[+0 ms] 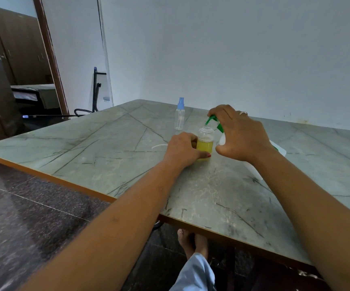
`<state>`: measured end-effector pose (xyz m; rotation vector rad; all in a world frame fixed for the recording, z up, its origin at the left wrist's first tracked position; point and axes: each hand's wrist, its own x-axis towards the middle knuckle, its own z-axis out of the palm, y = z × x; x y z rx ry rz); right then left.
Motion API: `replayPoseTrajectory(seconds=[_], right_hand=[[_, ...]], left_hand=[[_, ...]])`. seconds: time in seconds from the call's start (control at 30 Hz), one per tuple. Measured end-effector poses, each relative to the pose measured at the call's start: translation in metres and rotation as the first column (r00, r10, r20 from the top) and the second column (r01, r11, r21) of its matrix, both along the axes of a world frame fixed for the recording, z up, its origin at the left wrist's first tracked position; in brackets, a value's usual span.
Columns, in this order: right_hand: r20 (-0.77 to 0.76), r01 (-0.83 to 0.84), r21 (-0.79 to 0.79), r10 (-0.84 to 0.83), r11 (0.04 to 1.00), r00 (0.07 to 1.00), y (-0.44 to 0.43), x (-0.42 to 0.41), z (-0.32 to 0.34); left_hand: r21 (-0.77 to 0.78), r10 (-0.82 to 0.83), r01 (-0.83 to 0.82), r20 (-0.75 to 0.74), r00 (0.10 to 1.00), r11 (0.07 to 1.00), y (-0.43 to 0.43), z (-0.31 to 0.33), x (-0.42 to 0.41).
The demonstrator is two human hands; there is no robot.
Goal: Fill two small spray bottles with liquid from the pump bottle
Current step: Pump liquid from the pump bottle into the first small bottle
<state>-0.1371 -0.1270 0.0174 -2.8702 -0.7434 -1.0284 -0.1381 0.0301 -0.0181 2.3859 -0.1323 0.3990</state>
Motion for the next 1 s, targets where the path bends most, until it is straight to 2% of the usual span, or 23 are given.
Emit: replayPoseTrajectory(seconds=[1.0], right_hand=[[-0.003, 0.038, 0.022, -0.038, 0.999, 0.999, 0.0035, -0.0001, 0.0034]], left_hand=[[0.016, -0.011, 0.011, 0.003, 1.000, 1.000, 0.0008, 0.0005, -0.0008]])
